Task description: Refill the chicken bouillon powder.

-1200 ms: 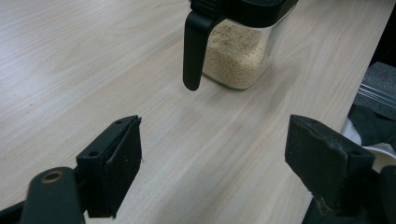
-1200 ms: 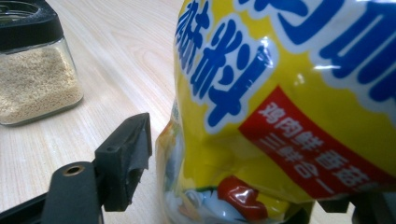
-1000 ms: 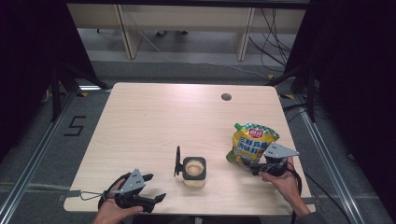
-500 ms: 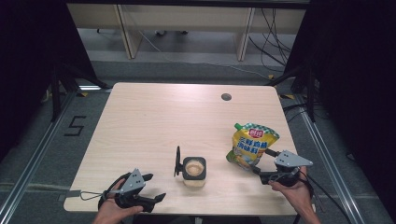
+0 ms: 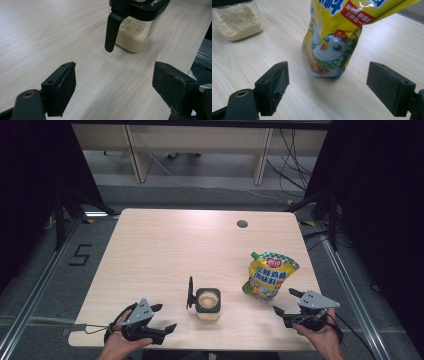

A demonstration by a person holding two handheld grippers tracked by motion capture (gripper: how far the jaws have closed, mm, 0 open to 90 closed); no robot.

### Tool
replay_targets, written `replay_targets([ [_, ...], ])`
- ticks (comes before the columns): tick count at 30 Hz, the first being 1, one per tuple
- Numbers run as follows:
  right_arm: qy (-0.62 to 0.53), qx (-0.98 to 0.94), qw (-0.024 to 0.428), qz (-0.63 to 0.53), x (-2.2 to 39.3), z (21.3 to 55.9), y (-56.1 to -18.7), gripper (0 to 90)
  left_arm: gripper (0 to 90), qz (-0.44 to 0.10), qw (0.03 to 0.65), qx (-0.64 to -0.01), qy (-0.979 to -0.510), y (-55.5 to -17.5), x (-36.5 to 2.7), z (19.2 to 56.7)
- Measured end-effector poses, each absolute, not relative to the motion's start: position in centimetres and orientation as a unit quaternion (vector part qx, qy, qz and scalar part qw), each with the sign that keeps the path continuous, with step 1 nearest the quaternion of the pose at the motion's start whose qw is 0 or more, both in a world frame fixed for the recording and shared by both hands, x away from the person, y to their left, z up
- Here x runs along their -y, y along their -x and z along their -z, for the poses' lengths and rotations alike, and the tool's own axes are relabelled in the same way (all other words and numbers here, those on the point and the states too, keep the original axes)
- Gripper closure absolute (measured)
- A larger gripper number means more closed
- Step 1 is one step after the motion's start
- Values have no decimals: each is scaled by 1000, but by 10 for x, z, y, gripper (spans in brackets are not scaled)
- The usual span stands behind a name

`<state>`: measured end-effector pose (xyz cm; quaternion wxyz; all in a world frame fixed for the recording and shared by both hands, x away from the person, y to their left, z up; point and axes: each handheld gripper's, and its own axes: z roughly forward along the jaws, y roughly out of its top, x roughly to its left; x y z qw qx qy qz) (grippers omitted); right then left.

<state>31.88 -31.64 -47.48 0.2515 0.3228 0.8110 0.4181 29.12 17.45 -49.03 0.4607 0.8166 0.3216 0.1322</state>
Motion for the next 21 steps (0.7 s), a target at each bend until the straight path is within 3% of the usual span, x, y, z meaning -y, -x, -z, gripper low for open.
replay_targets([
  [16, -311, -833, 227, -397, 303, 481, -295, 192, 190, -147, 464, -345, -803, -302, -176, 477],
  [21, -302, -842, 224, -385, 302, 483, -291, 192, 238, -150, 466, -353, -797, -304, -176, 470],
])
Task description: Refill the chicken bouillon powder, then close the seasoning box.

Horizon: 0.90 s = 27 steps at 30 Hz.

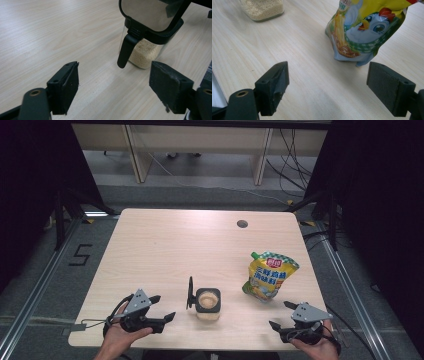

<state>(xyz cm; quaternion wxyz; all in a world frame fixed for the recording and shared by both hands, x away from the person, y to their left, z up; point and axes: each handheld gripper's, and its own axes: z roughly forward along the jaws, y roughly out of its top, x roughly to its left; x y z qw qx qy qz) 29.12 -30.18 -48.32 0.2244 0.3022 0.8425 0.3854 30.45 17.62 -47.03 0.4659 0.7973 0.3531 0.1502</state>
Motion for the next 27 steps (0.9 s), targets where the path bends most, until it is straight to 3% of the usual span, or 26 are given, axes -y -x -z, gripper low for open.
replay_targets([
  [8, -299, -845, 227, -382, 301, 483, -291, 197, 433, -149, 469, -336, -803, -307, -175, 462],
  [16, -299, -847, 221, -379, 300, 484, -292, 200, 777, -167, 468, -315, -809, -309, -166, 453],
  [22, -301, -847, 219, -379, 300, 484, -291, 201, 877, -167, 475, -310, -806, -312, -159, 448],
  [27, -295, -849, 221, -380, 299, 483, -292, 203, 891, -169, 478, -295, -810, -314, -154, 442],
])
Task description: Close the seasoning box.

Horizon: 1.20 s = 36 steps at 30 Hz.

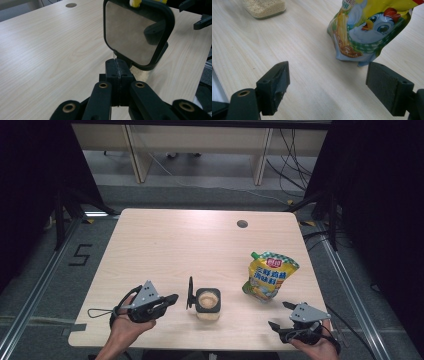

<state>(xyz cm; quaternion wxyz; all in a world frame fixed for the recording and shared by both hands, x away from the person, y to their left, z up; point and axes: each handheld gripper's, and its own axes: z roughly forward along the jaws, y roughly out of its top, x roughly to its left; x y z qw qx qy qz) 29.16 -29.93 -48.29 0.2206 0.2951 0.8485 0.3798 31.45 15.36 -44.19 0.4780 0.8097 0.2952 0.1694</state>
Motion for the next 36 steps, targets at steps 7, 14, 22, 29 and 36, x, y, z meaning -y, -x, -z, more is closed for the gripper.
replay_targets([
  [7, -295, -848, 221, -382, 299, 482, -291, 205, 891, -165, 484, -283, -811, -317, -140, 434],
  [14, -289, -849, 225, -381, 299, 482, -291, 207, 892, -161, 487, -269, -815, -316, -132, 428],
  [22, -288, -850, 224, -380, 299, 482, -291, 209, 891, -159, 487, -257, -820, -317, -122, 425],
  [29, -288, -849, 225, -382, 299, 482, -292, 210, 891, -147, 481, -248, -828, -318, -112, 426],
  [36, -287, -849, 223, -382, 298, 482, -291, 211, 890, -135, 481, -242, -832, -322, -105, 430],
])
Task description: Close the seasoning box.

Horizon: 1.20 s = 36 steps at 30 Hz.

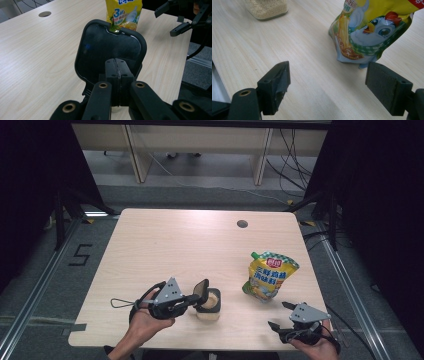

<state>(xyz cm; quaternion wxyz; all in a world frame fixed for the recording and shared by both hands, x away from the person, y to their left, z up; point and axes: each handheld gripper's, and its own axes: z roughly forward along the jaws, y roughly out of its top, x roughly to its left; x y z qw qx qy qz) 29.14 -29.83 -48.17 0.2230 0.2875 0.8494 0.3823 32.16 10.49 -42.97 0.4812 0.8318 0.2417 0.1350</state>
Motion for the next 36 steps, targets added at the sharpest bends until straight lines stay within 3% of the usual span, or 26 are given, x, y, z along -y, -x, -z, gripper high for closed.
replay_targets([
  [20, -292, -847, 223, -385, 298, 481, -290, 212, 842, -114, 475, -241, -839, -326, -93, 442],
  [27, -290, -847, 223, -386, 298, 481, -291, 212, 612, -114, 501, -254, -819, -323, -106, 428],
  [36, -290, -846, 222, -389, 298, 481, -290, 210, 384, -113, 517, -287, -798, -314, -130, 428],
])
